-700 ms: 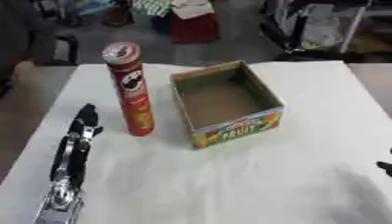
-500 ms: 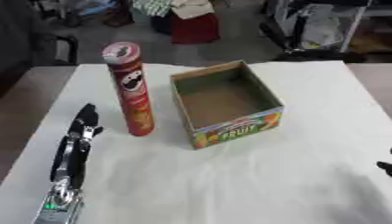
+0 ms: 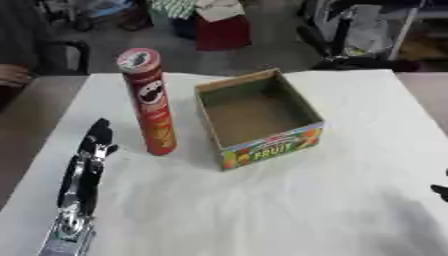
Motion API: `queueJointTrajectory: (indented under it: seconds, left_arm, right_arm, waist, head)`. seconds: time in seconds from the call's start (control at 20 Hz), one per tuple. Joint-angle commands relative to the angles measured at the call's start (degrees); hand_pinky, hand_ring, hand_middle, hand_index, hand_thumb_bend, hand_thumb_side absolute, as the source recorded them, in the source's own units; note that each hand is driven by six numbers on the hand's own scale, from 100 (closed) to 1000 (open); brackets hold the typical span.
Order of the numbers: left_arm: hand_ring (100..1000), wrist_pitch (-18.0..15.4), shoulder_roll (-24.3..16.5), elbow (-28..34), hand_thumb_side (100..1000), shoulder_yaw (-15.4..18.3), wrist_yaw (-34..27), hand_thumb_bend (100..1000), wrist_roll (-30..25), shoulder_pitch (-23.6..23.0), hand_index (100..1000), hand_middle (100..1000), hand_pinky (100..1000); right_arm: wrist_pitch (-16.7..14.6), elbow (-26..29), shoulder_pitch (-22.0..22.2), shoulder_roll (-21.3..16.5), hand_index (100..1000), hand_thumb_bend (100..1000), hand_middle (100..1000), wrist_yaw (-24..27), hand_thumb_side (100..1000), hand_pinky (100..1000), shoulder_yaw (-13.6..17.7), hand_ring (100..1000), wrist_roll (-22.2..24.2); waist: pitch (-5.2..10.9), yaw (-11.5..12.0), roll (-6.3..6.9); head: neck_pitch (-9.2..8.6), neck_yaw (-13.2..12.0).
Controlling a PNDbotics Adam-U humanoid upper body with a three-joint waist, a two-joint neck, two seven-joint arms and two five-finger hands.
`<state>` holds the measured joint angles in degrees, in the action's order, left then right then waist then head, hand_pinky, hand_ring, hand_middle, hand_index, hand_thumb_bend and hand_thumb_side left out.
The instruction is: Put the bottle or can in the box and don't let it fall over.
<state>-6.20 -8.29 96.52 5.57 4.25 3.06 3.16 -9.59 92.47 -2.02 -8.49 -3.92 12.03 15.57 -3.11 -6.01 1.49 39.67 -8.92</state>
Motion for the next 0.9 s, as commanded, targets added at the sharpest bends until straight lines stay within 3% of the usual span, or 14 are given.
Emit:
queueJointTrajectory:
  seconds: [0.05,0.3,0.45,0.6,0.75,0.9]
  left_arm:
    - [980,-0.35,-5.75,2.90,866,1.44,1.36,393,0.89,2.44,994,956,893]
    - [955,-1.13,-24.39,5.35,829,1.73,4.82,429,2.26,8.73,996,933,912]
    - [944,-1.10,-35.45,2.58,831,-0.60,6.79,444,0.91,13.06,996,926,920]
    - [930,-1.18,-43.82,-2.13,866,-4.48,9.24,476,-3.61,17.58,1000,920,935]
    - [914,-3.45,-49.62,-7.99,881,-9.91,13.95,491,-12.11,24.22,1000,911,944]
    - [910,-7.84,-49.70,-15.04,893,-14.62,17.49,505,-19.65,32.44,1000,908,951]
  right_arm:
    - [-0.03,0.71,-0.40,-1.00,915,100,1000,0.02,635,967,0.74,857,-0.30]
    - [0.04,0.54,0.05,-1.62,915,100,1000,-0.35,635,968,0.74,857,-0.38]
    - [0.05,0.46,0.13,-1.95,915,100,1000,-0.52,635,968,0.57,857,-0.24]
    - [0.05,0.46,0.09,-2.20,915,100,1000,-0.61,634,967,0.39,857,-0.08]
    - [0.04,0.49,0.03,-2.48,915,100,1000,-0.64,637,968,0.12,857,0.17]
    - [0.05,0.49,0.07,-2.71,915,100,1000,-0.62,638,968,-0.10,857,0.46]
  waist:
    - [1.05,0.10,0.08]
    - [1.99,-0.20,0.93]
    - [2.32,-0.67,1.36]
    - [2.52,-1.39,1.75]
    - [2.70,-2.35,2.25]
    - [2.96,-2.85,2.58]
  head:
    - [-0.24,0.63]
    - [-0.17,1.28]
    - [-0.53,1.26]
    - [-0.73,0.97]
    - [-0.81,0.67]
    - [-0.73,0.89]
